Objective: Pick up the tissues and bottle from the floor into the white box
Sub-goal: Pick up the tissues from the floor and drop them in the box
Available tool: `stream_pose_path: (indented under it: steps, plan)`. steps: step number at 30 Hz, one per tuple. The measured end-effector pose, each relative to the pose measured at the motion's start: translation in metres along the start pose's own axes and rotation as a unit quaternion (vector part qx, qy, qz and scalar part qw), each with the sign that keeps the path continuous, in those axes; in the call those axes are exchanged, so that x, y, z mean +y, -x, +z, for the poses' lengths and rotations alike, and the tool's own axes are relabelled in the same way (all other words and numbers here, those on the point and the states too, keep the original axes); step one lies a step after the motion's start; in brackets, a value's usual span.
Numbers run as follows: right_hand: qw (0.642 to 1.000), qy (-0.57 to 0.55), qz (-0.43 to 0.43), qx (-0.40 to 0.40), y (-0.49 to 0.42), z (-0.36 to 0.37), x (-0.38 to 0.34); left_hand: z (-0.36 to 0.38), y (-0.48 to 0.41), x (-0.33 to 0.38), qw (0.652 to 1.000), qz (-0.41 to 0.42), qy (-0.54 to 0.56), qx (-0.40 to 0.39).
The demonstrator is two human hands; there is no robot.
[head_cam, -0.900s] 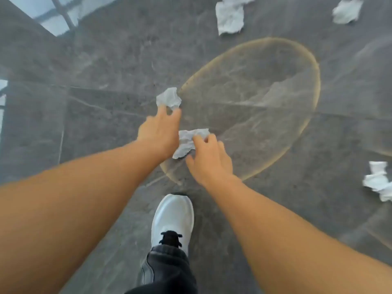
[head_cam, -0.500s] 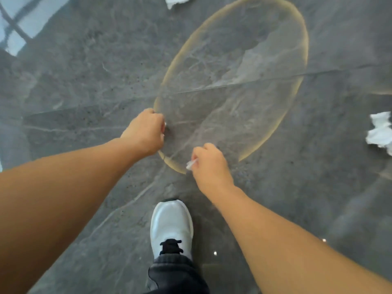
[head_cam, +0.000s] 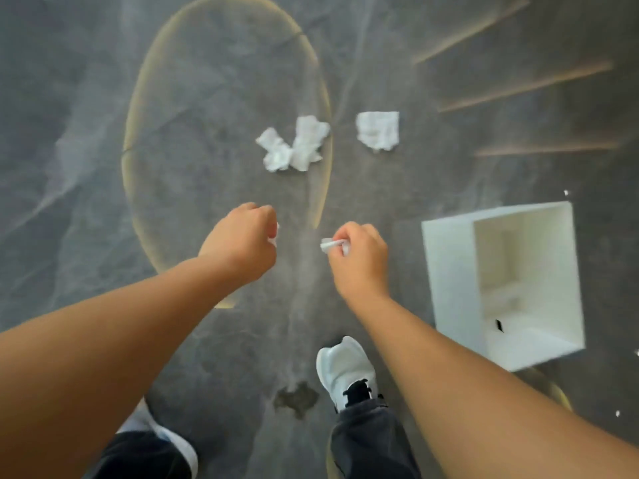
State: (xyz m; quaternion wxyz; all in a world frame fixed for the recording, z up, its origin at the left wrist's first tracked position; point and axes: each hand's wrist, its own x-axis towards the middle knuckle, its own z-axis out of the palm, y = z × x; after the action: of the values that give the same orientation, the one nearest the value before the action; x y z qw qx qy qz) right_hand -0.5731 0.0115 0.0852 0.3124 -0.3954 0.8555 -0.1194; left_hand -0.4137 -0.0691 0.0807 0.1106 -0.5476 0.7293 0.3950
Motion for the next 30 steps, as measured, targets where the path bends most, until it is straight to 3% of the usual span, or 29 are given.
stream_pose_path:
  steps: [6,10,13,17,23,30]
  plan:
    - [0.984,-0.043,0.126,0.117,0.01,-0.136,0.146,0.07,-0.001,0.197,0.996,0.075,-0.001,-0.053]
    - [0.977,-0.021,0.173,0.125,0.006,-0.198,0.233,0.135,-0.007,0.304,0.99,0.118,-0.001,-0.08]
    - [0.975,-0.014,0.198,0.098,-0.003,-0.22,0.281,0.173,-0.02,0.346,0.987,0.105,0.017,-0.119]
    - [0.982,-0.047,0.183,-0.018,-0.014,-0.232,0.305,0.179,-0.033,0.353,0.986,0.095,0.04,-0.129]
    - [0.978,-0.042,0.202,-0.022,-0.021,-0.256,0.269,0.091,-0.033,0.31,0.992,0.085,-0.061,-0.072]
    - [0.989,0.0,0.083,-0.118,-0.065,-0.234,0.149,-0.03,-0.041,0.211,0.988,-0.088,-0.128,-0.026]
